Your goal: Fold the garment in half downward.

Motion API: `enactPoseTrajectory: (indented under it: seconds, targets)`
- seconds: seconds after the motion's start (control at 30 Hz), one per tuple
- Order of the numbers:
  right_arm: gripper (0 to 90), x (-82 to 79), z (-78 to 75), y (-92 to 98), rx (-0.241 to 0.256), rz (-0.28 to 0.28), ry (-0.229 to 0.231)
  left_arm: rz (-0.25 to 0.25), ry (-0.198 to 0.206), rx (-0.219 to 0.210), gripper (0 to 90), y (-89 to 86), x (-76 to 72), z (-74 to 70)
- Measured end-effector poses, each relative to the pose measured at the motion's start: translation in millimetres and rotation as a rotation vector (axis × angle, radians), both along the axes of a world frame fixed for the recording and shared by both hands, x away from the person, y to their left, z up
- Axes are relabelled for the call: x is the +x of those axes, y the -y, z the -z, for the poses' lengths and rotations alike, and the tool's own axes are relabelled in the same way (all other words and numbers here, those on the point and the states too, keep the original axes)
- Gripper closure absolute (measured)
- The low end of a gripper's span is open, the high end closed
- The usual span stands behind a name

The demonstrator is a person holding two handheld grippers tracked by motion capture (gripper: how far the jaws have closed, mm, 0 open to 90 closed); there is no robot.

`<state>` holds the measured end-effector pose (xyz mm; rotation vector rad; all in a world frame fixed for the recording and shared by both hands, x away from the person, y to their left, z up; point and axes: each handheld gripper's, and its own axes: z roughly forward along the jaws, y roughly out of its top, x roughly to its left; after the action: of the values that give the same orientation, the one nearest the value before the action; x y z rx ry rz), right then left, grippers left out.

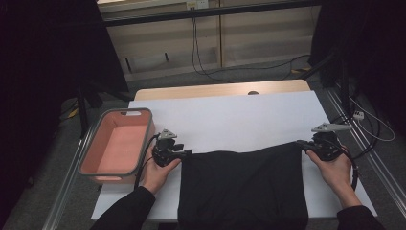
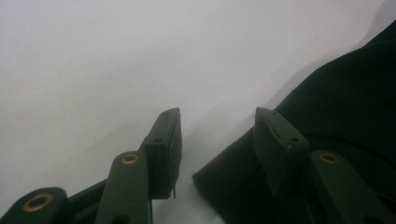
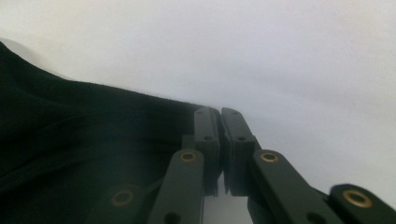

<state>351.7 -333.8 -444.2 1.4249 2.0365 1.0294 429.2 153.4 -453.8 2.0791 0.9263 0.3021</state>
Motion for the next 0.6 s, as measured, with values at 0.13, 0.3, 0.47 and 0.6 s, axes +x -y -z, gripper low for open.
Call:
enactPoseTrajectory:
  seconds: [0.13, 0.3, 0.47, 0.6]
  targets:
    - [85.6, 0.0, 0.7, 4.9, 0.004, 0.014, -0.001, -0.01, -0.016, 0.006, 51.3, -1.2, 4.6, 3.1]
    - [85.6, 0.0, 2.0, 3.8, 0.002, 0.01, -0.006, 0.011, -0.053, 0.025, 49.1, 0.5, 4.5, 9.4]
    - [85.6, 0.7, 2.8, 2.1, -0.003, -0.005, -0.002, 0.028, -0.052, 0.041, 54.7, 3.8, 0.1, 9.8]
    - [85.6, 0.6, 3.2, 0.5, 0.0, -0.014, -0.007, 0.068, -0.079, 0.041, 60.4, 5.8, -2.2, 9.1]
